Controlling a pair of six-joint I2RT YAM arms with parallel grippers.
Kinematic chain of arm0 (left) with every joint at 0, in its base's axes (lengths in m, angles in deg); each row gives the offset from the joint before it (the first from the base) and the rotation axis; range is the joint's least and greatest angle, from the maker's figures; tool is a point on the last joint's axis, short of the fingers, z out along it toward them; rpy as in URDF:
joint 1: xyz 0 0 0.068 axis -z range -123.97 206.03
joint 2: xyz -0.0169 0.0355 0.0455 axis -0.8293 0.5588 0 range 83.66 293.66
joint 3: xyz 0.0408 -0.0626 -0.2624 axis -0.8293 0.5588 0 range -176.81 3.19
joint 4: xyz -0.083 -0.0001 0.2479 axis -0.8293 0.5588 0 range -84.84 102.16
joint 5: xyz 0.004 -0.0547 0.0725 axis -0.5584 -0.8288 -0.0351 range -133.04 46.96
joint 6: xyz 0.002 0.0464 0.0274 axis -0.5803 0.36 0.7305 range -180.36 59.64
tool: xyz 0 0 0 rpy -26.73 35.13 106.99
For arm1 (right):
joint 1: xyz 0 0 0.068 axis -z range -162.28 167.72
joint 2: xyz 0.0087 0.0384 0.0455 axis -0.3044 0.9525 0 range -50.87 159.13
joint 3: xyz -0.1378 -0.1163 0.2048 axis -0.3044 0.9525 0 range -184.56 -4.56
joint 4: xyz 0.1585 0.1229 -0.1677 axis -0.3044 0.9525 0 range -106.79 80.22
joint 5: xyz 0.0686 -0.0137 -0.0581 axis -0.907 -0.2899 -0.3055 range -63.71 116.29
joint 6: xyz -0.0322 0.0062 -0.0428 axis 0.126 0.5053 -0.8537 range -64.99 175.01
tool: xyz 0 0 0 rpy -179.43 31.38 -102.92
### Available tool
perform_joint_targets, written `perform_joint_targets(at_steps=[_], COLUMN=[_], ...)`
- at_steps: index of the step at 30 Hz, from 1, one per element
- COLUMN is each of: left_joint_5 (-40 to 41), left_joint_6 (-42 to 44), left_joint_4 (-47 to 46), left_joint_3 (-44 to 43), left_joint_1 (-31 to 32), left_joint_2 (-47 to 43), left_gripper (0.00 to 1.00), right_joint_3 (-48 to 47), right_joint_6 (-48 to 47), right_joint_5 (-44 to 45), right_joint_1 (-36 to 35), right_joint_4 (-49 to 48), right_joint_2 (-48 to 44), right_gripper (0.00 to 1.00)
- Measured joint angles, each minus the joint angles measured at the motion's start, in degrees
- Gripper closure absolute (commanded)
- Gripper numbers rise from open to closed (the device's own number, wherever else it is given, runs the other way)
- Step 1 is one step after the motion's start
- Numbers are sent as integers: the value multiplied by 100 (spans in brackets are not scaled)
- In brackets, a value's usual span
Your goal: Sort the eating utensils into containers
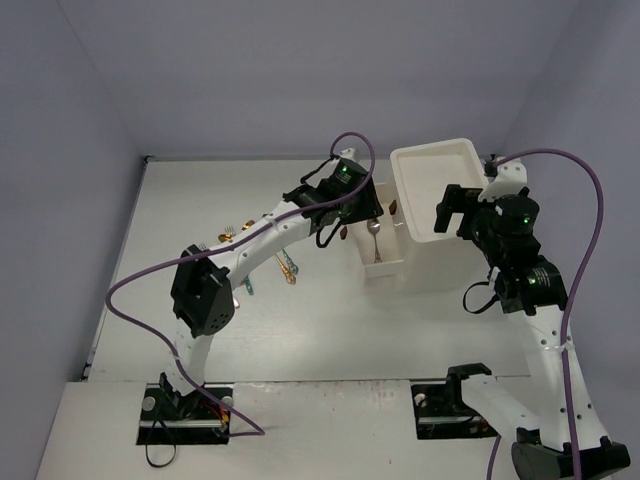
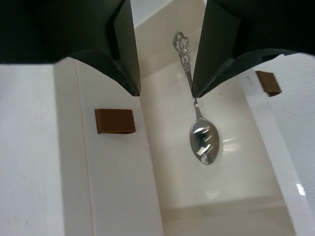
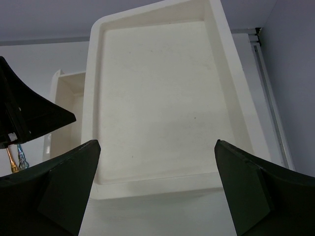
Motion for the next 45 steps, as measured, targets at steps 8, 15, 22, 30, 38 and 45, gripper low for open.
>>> perform_joint_targets(at_steps=[8, 15, 22, 30, 38, 45], left_joint_5=[426, 400, 221, -3, -197, -339], left_joint_6=[994, 2128, 3500, 4622, 4974, 5125], left_joint_4=[425, 780, 1209, 1378, 1402, 1416], left_joint_3=[680, 2049, 2808, 2876, 2879, 2879], left_joint_1=[-189, -1338, -2636, -3287, -3765, -3819], left_joint_2=[-831, -2153, -2281, -1588, -769, -434], left_gripper=[56, 56, 65, 69, 71, 71], right_joint_3=[43, 55, 76, 127, 227, 234], right_joint_6=[-38, -102, -117, -117, -122, -137], right_joint_5=[4, -2, -6, -120, -168, -170], right_joint_1=[-7, -74, -76, -93, -109, -109], right_joint_4=[0, -2, -1, -2, 0, -2], right_joint_2=[0, 0, 0, 0, -18, -22], right_gripper=[0, 0, 0, 0, 0, 0])
